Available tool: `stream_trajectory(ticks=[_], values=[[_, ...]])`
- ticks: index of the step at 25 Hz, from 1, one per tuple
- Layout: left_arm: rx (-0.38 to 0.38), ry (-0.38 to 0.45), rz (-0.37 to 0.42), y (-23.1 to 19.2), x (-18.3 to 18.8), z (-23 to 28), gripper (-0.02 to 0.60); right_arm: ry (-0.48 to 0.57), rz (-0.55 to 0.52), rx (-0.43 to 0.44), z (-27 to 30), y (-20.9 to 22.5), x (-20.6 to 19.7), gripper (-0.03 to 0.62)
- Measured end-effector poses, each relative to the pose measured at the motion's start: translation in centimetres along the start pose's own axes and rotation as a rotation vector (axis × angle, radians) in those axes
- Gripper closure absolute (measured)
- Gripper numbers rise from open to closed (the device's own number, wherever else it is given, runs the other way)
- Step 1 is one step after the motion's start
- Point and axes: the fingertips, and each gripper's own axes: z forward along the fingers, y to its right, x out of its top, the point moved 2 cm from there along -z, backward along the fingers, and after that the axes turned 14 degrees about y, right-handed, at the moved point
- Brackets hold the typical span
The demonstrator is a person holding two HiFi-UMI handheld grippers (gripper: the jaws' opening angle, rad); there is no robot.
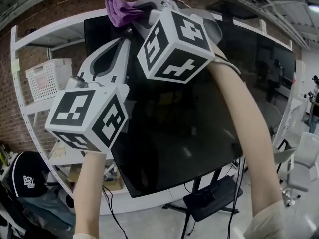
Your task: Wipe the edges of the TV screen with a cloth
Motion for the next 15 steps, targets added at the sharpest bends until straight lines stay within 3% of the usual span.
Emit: stream_trajectory(ticks=[3,7,11,15], values=[[0.006,-0.007,-0.033,0.4,-0.4,0.7,0.566,-0.009,-0.002,0.016,-0.1,0.0,-0.4,0.531],[0.011,-0.008,-0.020,1.3,-1.0,1.5,0.566,-0.028,-0.042,0.012,-1.6,0.2,-2.5,0.531],[0.011,0.004,0.001,4.5,-1.8,3.5,0.566,-0.033,-0.044,0.020,-4.0,1.1,-5.7,0.531],[0.031,0.014,-0.038,8.3,-3.2,6.1,0.566,-0.031,-0.070,0.064,-6.2,1.7,-8.8,0.531]])
